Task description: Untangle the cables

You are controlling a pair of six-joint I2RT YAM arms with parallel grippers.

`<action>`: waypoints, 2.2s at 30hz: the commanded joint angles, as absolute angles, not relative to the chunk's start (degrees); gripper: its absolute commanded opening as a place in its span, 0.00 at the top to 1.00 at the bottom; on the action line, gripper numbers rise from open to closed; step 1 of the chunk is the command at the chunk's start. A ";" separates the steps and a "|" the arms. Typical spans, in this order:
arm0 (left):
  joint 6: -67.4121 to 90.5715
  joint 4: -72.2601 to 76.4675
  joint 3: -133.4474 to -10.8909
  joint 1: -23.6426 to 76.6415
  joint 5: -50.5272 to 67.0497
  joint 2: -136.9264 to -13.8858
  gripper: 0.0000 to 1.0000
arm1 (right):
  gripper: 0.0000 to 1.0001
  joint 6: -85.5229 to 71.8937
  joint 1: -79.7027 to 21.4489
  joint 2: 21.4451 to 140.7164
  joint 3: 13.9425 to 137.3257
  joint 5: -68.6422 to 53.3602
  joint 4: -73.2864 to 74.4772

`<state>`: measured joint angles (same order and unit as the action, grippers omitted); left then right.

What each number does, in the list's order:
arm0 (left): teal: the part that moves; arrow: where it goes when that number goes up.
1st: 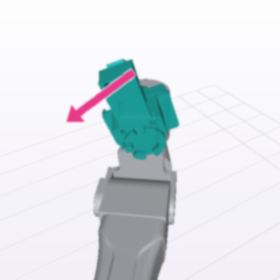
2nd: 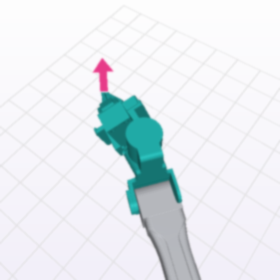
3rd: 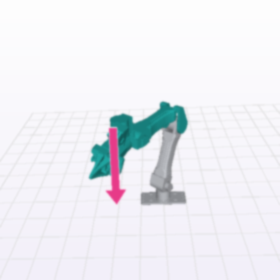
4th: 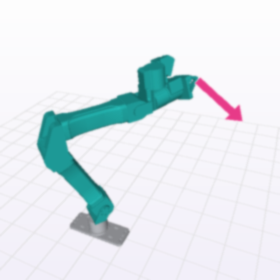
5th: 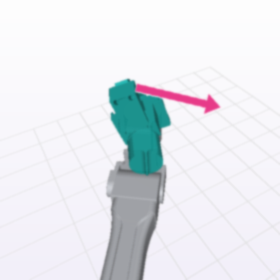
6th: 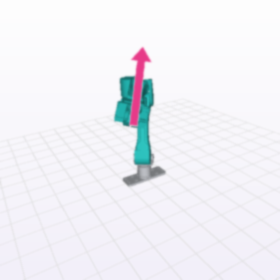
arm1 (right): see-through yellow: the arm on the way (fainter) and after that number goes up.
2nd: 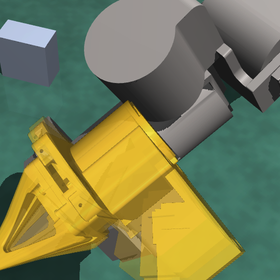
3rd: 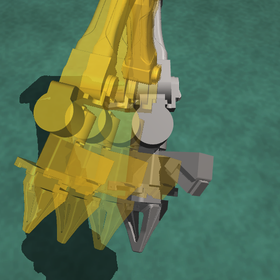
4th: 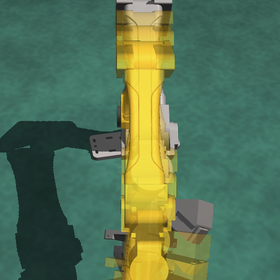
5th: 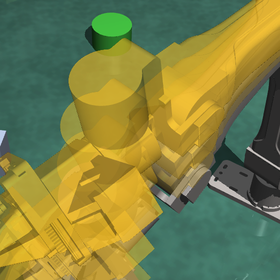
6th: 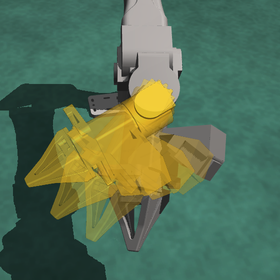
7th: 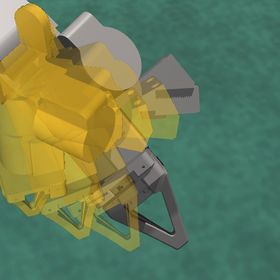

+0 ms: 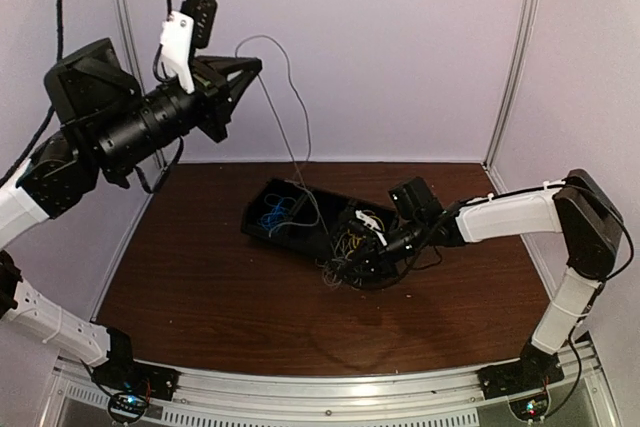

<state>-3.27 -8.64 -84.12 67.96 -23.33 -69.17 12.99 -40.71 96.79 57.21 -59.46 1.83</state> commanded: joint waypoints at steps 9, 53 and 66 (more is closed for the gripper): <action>-12.13 -3.59 -99.13 67.85 -30.95 -64.79 1.00 | 0.92 17.21 -37.63 103.11 55.74 -58.90 12.83; -31.24 1.58 -119.27 67.85 -43.41 -65.92 1.00 | 1.00 35.47 8.35 105.26 59.12 -28.35 23.39; -2.81 -3.11 -76.83 67.85 -37.23 -53.84 1.00 | 1.00 56.31 8.71 90.80 57.54 -37.72 43.81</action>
